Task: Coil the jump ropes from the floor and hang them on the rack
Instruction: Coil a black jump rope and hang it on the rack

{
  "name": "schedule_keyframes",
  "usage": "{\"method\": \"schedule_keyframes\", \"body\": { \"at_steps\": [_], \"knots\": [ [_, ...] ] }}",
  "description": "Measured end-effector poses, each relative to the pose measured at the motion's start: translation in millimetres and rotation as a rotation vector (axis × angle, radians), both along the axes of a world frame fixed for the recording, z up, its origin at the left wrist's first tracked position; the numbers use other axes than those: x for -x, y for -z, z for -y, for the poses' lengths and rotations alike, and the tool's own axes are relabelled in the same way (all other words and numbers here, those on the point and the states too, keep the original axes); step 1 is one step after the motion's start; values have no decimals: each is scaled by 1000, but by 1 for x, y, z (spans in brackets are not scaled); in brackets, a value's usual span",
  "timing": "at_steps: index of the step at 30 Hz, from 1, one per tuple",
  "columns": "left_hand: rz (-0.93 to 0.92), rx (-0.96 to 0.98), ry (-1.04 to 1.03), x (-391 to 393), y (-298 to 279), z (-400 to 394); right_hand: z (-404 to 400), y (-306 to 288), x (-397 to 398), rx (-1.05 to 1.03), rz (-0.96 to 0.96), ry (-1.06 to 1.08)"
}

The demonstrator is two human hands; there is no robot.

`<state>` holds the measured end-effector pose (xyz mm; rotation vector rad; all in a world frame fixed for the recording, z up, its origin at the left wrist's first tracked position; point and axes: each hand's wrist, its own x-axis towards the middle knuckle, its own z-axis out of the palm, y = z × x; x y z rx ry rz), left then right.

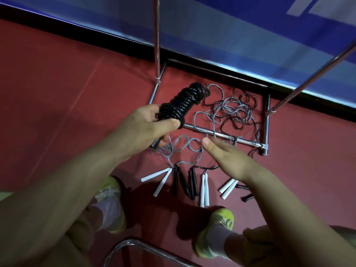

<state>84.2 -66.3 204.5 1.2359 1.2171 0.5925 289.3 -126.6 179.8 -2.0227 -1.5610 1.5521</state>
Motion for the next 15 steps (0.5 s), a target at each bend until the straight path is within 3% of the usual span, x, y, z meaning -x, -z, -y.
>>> {"method": "schedule_keyframes", "body": {
  "at_steps": [8, 15],
  "knots": [
    [274, 102, 56, -1, -20, 2, 5, 5, 9, -24, -307, 124],
    [253, 139, 70, -10, -27, 15, 11, 27, 10, 78, -243, 122]
  ]
}}
